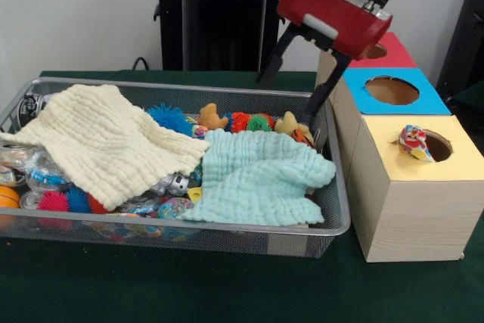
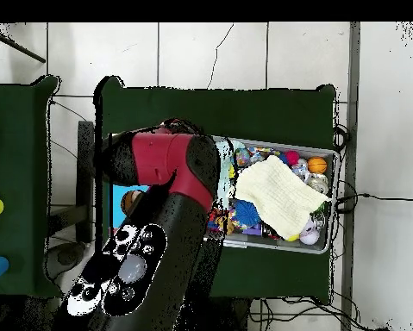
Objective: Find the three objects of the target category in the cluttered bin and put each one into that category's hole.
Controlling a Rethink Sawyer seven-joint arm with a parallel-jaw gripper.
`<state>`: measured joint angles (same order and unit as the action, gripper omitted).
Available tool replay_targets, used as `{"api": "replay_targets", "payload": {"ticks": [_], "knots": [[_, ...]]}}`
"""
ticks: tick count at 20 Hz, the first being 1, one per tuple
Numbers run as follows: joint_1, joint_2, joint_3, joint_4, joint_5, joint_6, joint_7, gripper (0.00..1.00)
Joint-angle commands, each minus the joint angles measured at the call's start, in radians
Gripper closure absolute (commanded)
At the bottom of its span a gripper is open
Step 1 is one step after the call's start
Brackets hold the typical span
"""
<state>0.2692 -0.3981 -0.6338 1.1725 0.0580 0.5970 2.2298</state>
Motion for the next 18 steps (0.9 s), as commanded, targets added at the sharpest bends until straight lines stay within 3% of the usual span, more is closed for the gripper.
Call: {"api": "replay_targets", "payload": {"ticks": [1, 5, 7, 13, 18], "knots": [[-0.166, -0.026, 0.239, 0.173, -0.009, -0.083, -0.044, 0.00], [-0.298, -0.080, 0.428, 0.255, 0.010, -0.112, -0.154, 0.00], [-0.339, -0.092, 0.481, 0.268, -0.007, -0.119, -0.178, 0.00], [-0.400, -0.111, 0.548, 0.280, -0.079, -0.126, -0.181, 0.00], [-0.424, -0.103, 0.559, 0.248, -0.154, -0.118, -0.186, 0.00]]}}
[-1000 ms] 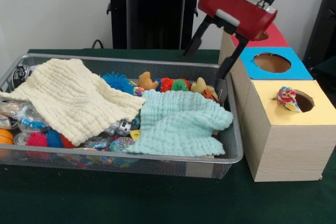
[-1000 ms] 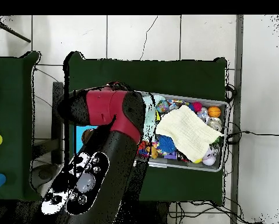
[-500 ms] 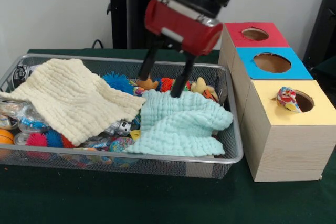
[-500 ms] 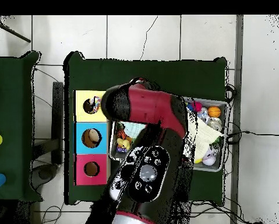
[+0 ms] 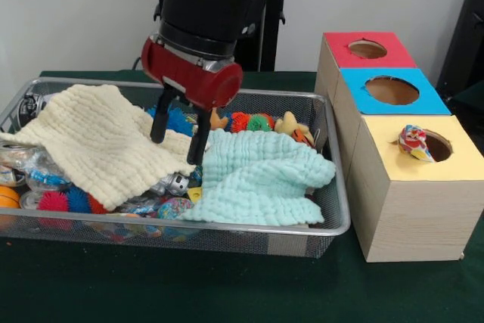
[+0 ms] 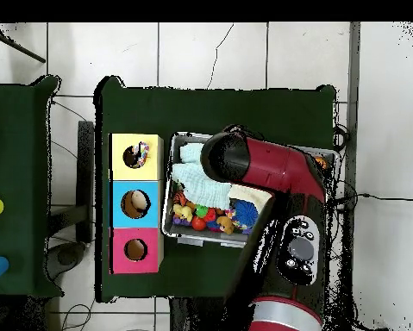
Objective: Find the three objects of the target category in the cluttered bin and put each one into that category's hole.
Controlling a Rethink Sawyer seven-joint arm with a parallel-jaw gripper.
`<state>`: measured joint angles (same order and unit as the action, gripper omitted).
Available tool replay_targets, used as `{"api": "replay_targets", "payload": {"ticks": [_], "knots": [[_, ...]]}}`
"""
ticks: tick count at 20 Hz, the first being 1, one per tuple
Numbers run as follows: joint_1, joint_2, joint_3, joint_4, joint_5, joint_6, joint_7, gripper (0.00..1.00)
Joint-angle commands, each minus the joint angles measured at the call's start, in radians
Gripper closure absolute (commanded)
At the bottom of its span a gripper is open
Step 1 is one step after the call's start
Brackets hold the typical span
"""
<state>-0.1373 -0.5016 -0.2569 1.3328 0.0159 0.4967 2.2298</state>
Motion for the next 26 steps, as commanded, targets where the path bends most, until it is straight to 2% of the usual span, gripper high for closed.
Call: {"api": "replay_targets", "payload": {"ticks": [1, 6, 8, 10, 14, 19, 26], "knots": [[-0.023, 0.002, 0.182, 0.080, -0.131, -0.016, -0.191, 0.00], [-0.053, 0.027, 0.222, 0.059, -0.205, -0.032, -0.206, 0.00], [-0.076, 0.038, 0.272, 0.059, -0.233, -0.047, -0.230, 0.00], [-0.104, 0.045, 0.322, 0.064, -0.275, -0.104, -0.249, 0.00], [-0.104, 0.027, 0.338, 0.060, -0.353, -0.133, -0.231, 0.00], [-0.121, 0.024, 0.366, 0.030, -0.414, -0.103, -0.226, 0.00], [-0.177, 0.030, 0.446, 0.010, -0.421, -0.007, -0.245, 0.00]]}}
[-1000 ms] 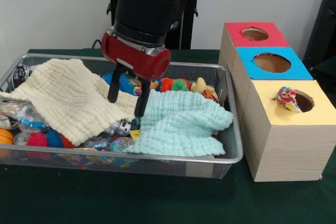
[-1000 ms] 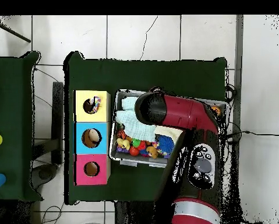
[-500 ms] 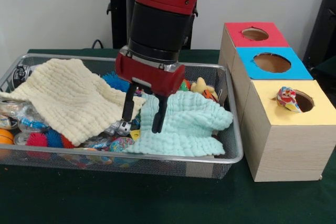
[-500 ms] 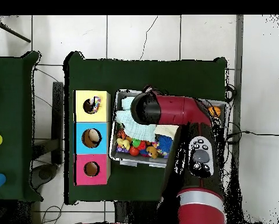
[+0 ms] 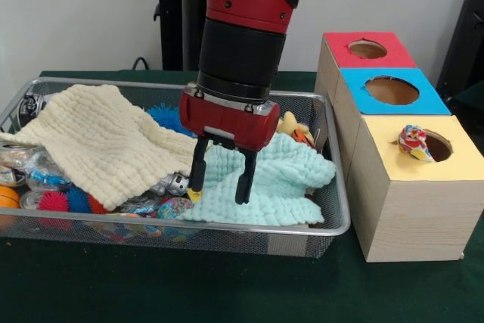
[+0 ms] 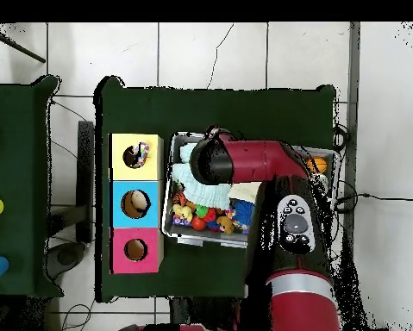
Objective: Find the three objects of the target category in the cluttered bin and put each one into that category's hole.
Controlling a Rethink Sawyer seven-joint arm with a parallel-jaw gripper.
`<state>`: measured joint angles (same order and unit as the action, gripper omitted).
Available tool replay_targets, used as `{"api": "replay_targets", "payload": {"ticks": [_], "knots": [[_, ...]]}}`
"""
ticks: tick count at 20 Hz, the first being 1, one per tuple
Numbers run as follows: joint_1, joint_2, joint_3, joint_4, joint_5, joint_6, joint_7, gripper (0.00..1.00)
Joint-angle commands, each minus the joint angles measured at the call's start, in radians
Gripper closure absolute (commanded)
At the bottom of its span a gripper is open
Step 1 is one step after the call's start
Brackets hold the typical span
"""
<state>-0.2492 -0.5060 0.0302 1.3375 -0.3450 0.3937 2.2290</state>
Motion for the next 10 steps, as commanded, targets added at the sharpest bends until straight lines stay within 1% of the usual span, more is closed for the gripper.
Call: {"api": "replay_targets", "payload": {"ticks": [1, 5, 10], "knots": [[-0.073, 0.034, 0.170, -0.003, -0.063, 0.110, -0.256, 0.00], [-0.096, 0.041, 0.200, -0.033, -0.088, 0.136, -0.285, 0.00], [-0.114, 0.058, 0.215, -0.037, -0.124, 0.130, -0.275, 0.00]]}}
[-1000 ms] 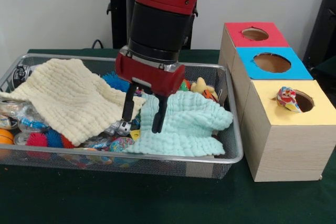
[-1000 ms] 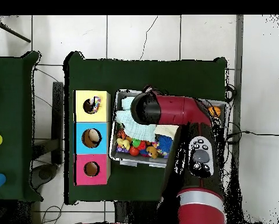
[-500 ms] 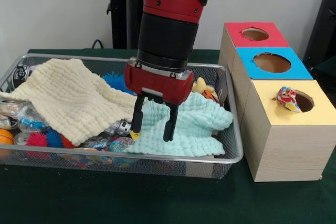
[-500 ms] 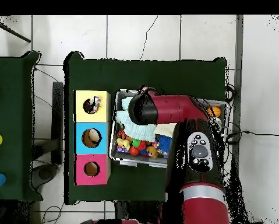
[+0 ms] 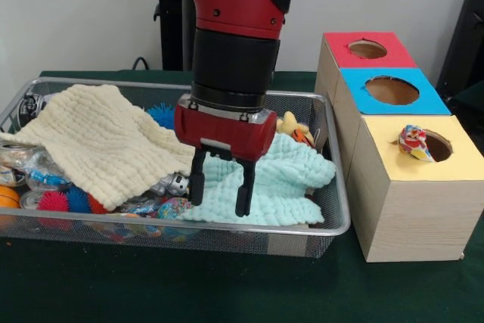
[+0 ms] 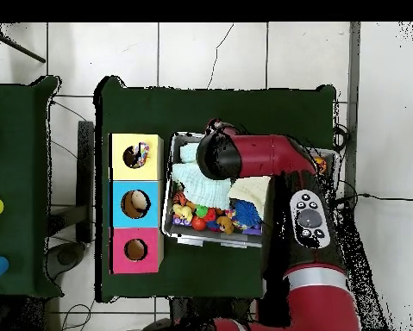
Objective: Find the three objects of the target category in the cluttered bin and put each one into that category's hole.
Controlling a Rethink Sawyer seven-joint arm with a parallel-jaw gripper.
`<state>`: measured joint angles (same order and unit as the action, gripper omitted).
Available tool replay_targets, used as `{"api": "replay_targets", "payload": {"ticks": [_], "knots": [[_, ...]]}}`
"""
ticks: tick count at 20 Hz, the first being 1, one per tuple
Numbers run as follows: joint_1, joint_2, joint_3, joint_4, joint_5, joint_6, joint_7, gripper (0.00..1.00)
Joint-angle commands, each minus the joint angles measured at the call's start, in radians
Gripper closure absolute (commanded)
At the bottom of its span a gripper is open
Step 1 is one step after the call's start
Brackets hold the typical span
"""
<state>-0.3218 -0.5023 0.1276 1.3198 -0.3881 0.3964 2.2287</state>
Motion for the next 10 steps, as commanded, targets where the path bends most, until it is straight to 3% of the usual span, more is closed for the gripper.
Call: {"api": "replay_targets", "payload": {"ticks": [1, 10], "knots": [[-0.042, 0.058, 0.117, -0.025, -0.087, 0.130, -0.271, 0.00], [-0.079, 0.064, 0.144, -0.001, -0.137, 0.139, -0.284, 0.00]]}}
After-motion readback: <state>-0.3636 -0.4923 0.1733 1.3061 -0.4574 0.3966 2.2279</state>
